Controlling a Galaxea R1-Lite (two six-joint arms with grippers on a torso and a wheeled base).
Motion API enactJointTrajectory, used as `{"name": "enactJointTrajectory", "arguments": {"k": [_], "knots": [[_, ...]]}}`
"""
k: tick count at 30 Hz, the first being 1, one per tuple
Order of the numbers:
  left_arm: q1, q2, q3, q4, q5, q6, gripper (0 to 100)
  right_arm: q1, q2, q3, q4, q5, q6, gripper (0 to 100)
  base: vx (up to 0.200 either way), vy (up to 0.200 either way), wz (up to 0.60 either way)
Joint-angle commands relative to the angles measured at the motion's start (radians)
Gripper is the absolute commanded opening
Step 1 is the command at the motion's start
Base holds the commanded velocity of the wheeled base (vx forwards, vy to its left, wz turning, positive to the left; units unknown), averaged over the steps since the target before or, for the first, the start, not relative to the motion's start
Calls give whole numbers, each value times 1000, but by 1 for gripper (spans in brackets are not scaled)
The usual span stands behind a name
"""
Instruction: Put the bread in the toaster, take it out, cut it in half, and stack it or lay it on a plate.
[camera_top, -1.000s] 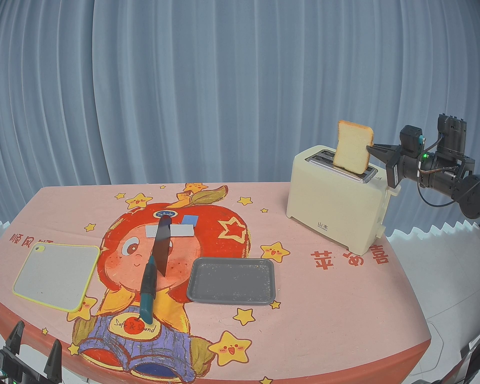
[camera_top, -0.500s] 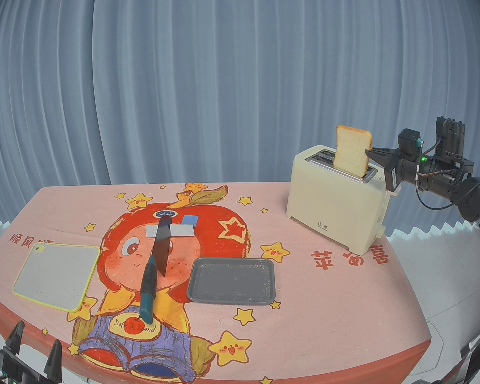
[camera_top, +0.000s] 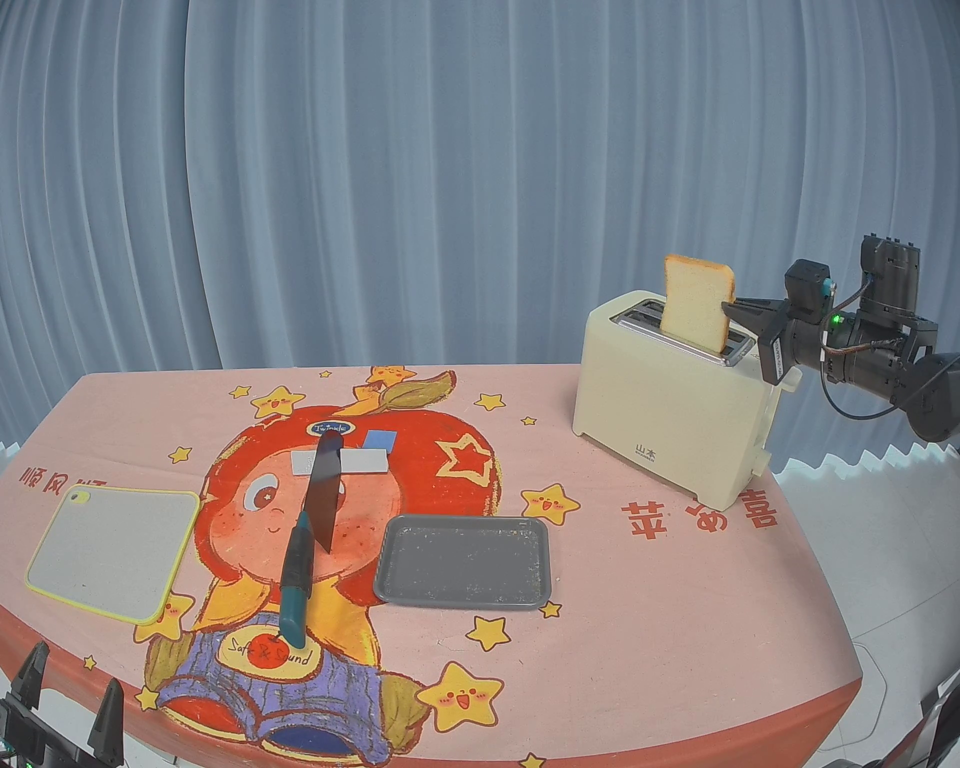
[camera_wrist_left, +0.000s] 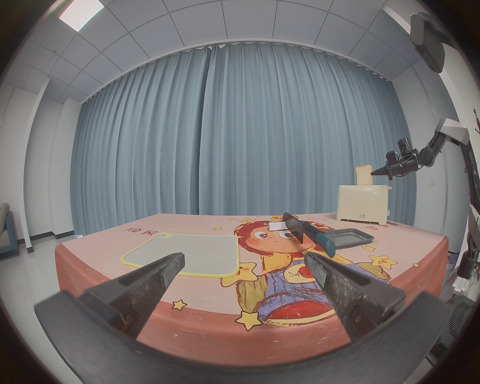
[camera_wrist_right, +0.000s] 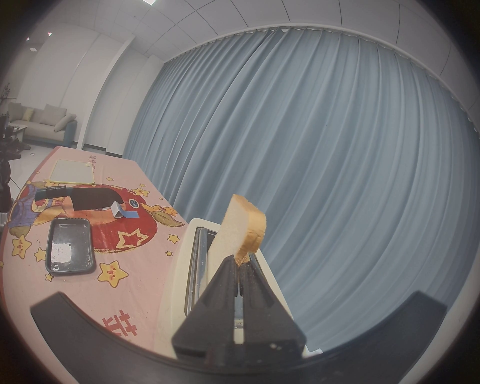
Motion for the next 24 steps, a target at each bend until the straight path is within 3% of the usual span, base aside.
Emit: {"name": "enactJointTrajectory", "arguments": {"k": [1, 17, 18, 24], "knots": [[0, 2, 18, 0, 0, 0, 100, 7, 19, -6, -3, 0, 1, 0, 0, 0, 0], [0, 2, 18, 0, 0, 0, 100, 7, 58, -14, -34, 0, 5, 0, 0, 0, 0], [0, 2, 18, 0, 0, 0, 100, 7, 58, -14, -34, 1, 5, 100, 0, 0, 0], [0, 2, 18, 0, 0, 0, 100, 8, 56, -6, -34, 3, 11, 100, 0, 0, 0]]}}
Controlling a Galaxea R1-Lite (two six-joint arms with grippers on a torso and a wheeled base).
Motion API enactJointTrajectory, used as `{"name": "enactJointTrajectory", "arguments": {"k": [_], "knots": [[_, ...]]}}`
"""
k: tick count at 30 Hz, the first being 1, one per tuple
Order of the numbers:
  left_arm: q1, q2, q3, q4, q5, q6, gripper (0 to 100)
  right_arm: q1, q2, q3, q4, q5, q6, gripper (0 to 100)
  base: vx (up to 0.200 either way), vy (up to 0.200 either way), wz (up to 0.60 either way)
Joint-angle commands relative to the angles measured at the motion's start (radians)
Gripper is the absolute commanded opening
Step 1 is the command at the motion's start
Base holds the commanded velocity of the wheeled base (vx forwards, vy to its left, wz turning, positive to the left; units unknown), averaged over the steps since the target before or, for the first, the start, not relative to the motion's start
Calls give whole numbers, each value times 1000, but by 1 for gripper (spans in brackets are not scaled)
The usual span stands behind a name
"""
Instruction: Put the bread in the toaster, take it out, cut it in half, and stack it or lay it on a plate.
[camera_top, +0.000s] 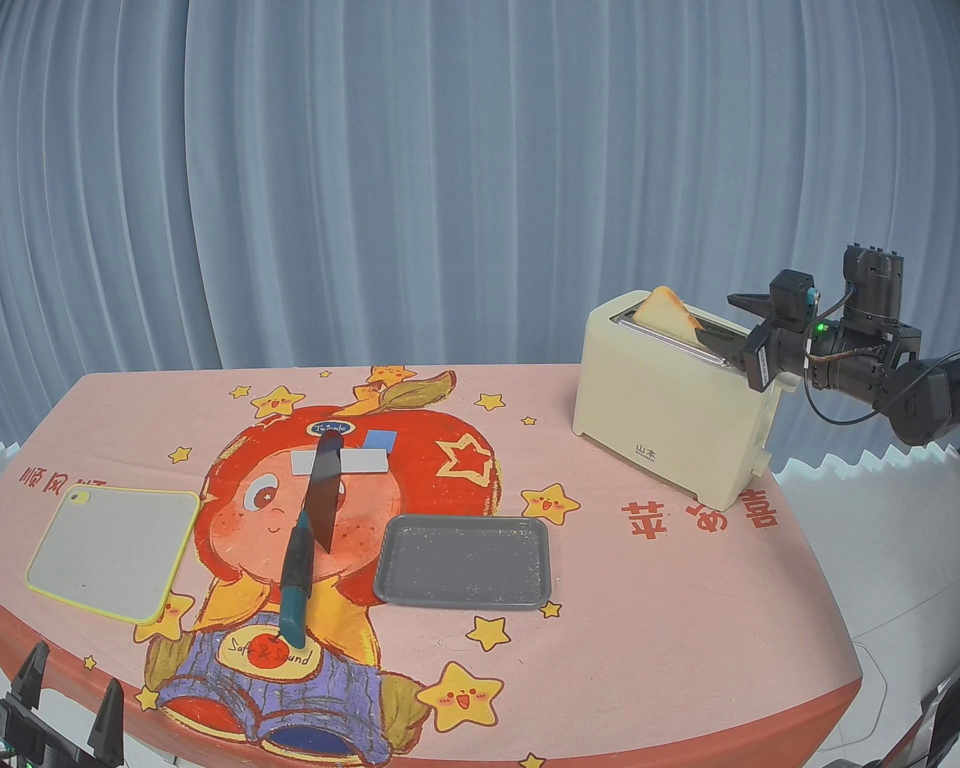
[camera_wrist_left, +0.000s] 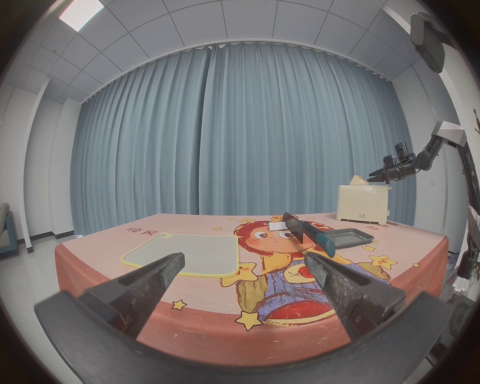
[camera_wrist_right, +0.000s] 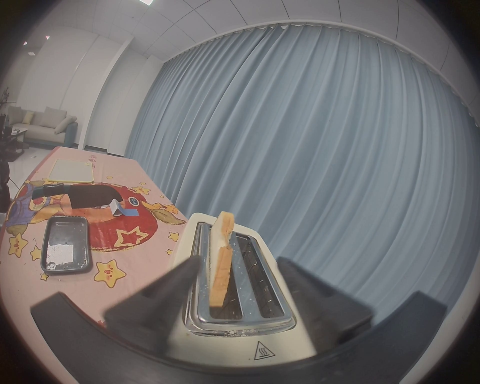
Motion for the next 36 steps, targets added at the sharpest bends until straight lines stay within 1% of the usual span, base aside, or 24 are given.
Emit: {"name": "enactJointTrajectory", "arguments": {"k": [1, 6, 16, 18, 20, 21, 24, 27, 28, 29, 31, 33, 34, 35, 36], "knots": [[0, 2, 18, 0, 1, 0, 100, 0, -2, 7, -1, 1, 0, 100, 0, 0, 0], [0, 2, 18, 0, 1, 0, 100, -3, -8, 4, -1, 1, 1, 100, 0, 0, 0], [0, 2, 18, 0, 1, 0, 100, 0, -40, 37, 1, 1, 3, 100, 0, 0, 0], [0, 2, 18, 0, 1, 0, 100, -3, -69, 66, -1, 1, 4, 100, 0, 0, 0], [0, 2, 18, 0, 1, 0, 100, -3, -77, 76, 1, 2, 4, 100, 0, 0, 0], [0, 2, 18, 0, 1, 0, 100, -3, -106, 100, 1, 2, 8, 100, 0, 0, 0], [0, 2, 18, 0, 1, 0, 100, 1, -148, 137, 1, 1, 37, 100, 0, 0, 0], [0, 2, 18, 0, 1, 0, 100, 3, -207, 197, 1, 1, 81, 100, 0, 0, 0], [0, 2, 18, 0, 1, 0, 100, 3, -207, 197, 1, 1, 81, 100, 0, 0, 0], [0, 2, 18, 0, 1, 0, 100, 3, -240, 238, 1, 2, 103, 100, 0, 0, 0], [0, 2, 18, 0, 1, 0, 100, 0, -267, 277, 1, 4, 123, 100, 0, 0, 0], [0, 2, 18, 0, 1, 0, 100, -5, -298, 323, 1, 4, 164, 100, 0, 0, 0], [0, 2, 18, 0, 1, 0, 100, -6, -303, 330, -1, 6, 173, 100, 0, 0, 0], [0, 2, 18, 0, 1, 0, 100, -6, -318, 355, -1, 9, 204, 100, 0, 0, 0], [0, 2, 18, 0, 1, 0, 100, -5, -330, 369, -1, 9, 222, 100, 0, 0, 0]]}}
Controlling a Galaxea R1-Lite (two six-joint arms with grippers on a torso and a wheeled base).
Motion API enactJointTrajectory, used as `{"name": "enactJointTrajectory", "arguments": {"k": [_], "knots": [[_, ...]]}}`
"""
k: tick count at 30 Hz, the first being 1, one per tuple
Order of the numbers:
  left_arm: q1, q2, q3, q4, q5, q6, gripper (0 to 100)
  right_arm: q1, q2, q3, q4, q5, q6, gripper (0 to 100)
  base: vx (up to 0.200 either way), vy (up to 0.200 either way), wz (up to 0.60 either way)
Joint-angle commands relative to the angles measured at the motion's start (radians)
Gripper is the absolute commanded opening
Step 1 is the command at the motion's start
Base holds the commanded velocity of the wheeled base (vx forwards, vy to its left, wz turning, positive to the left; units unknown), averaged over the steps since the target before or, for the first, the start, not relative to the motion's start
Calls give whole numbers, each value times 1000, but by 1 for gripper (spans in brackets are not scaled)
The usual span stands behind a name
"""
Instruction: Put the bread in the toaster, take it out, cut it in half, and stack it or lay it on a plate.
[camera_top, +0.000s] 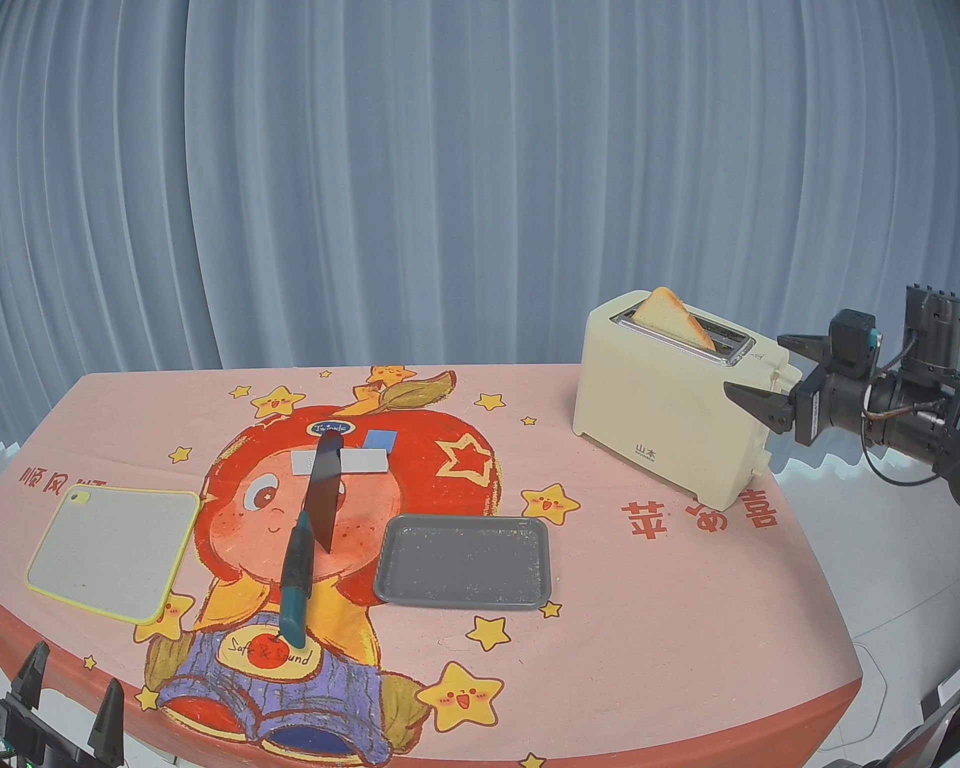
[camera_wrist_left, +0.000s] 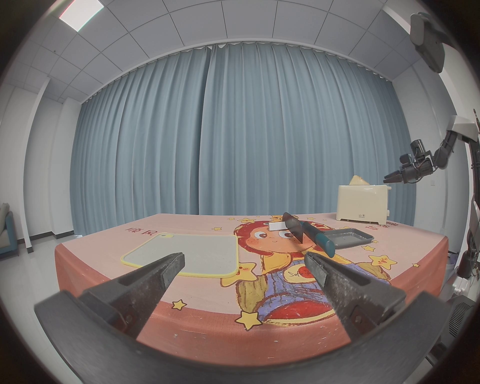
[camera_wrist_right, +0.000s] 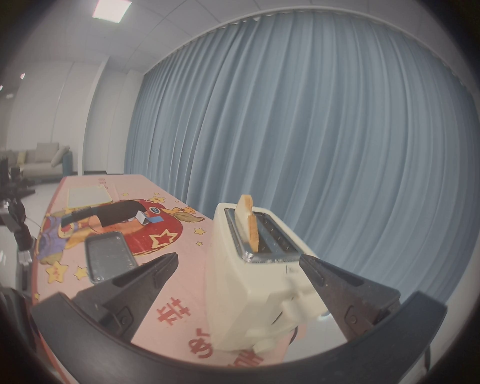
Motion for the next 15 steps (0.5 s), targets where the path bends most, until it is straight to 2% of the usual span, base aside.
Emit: {"name": "enactJointTrajectory", "arguments": {"k": [1, 4, 5, 8, 9, 10, 11, 13, 15], "knots": [[0, 2, 18, 0, 1, 0, 100, 1, -101, 86, -1, 3, 64, 100, 0, 0, 0], [0, 2, 18, 0, 1, 0, 100, 4, -135, 109, -1, 1, 110, 100, 0, 0, 0], [0, 2, 18, 0, 1, 0, 100, 7, -149, 112, -1, 1, 139, 100, 0, 0, 0], [0, 2, 18, 0, 1, 0, 100, 18, -181, 126, -1, 0, 245, 100, 0, 0, 0], [0, 2, 18, 0, 1, 0, 100, 18, -188, 126, -1, 0, 296, 100, 0, 0, 0], [0, 2, 18, 0, 1, 0, 100, 18, -190, 126, -1, 0, 302, 100, 0, 0, 0], [0, 2, 18, 0, 1, 0, 100, 16, -195, 124, -1, 0, 377, 100, 0, 0, 0], [0, 2, 18, 0, 1, 0, 100, 16, -198, 120, -2, 0, 472, 100, 0, 0, 0], [0, 2, 18, 0, 1, 0, 100, 18, -211, 123, -2, 0, 516, 100, 0, 0, 0]]}}
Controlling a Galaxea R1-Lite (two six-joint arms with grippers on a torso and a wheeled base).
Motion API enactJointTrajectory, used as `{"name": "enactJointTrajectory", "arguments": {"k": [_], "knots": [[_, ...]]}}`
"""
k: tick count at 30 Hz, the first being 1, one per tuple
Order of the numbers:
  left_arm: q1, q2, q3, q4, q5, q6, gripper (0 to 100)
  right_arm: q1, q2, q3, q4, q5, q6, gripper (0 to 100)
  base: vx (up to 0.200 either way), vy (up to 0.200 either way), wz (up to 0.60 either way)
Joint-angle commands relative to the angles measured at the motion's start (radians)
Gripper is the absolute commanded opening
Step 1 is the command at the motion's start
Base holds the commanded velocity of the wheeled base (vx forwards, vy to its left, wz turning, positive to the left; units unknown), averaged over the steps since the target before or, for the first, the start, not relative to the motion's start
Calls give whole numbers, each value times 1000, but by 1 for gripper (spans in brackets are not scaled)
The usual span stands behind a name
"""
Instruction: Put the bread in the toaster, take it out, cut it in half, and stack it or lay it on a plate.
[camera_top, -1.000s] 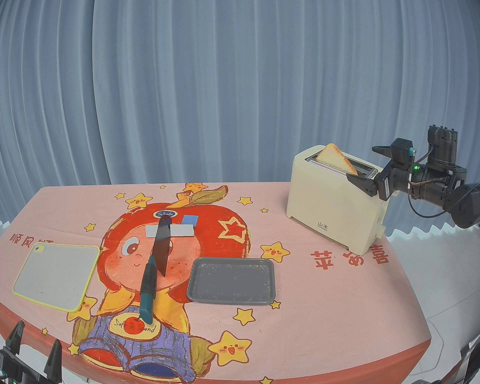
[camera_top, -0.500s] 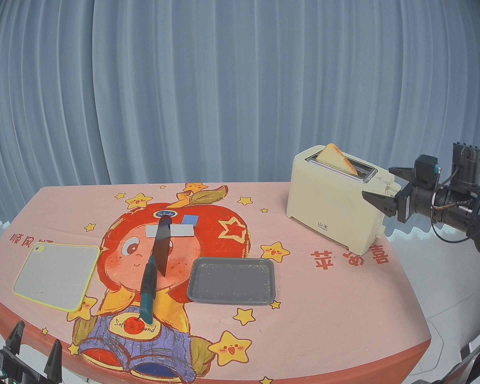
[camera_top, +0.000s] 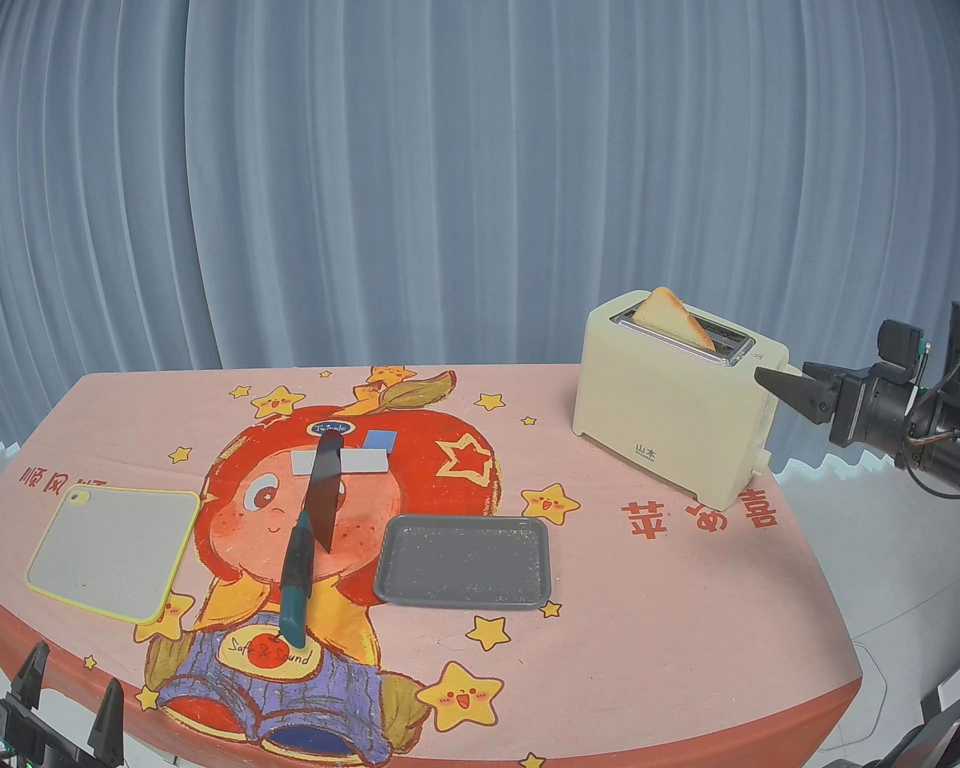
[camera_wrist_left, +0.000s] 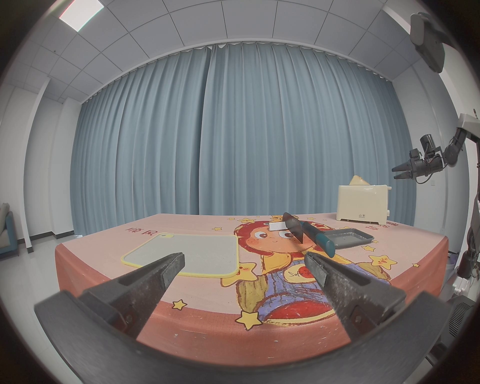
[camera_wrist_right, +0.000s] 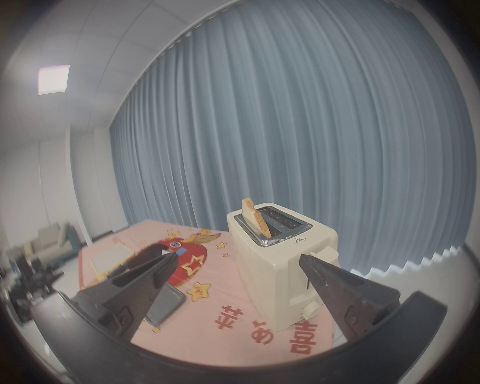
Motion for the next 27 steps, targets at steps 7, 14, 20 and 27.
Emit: {"name": "enactJointTrajectory", "arguments": {"k": [7, 14, 20, 27], "knots": [[0, 2, 18, 0, 0, 0, 100, -26, -88, 6, 0, 1, 143, 100, 0, 0, 0], [0, 2, 18, 0, 0, 0, 100, -97, -73, 25, 0, 10, 135, 100, 0, 0, 0], [0, 2, 18, 0, -1, 0, 100, -97, -27, 61, 0, 4, 136, 0, 0, 0, 0], [0, 2, 18, 0, -1, 0, 100, -112, 57, 118, 1, -14, 135, 0, 0, 0, 0]]}}
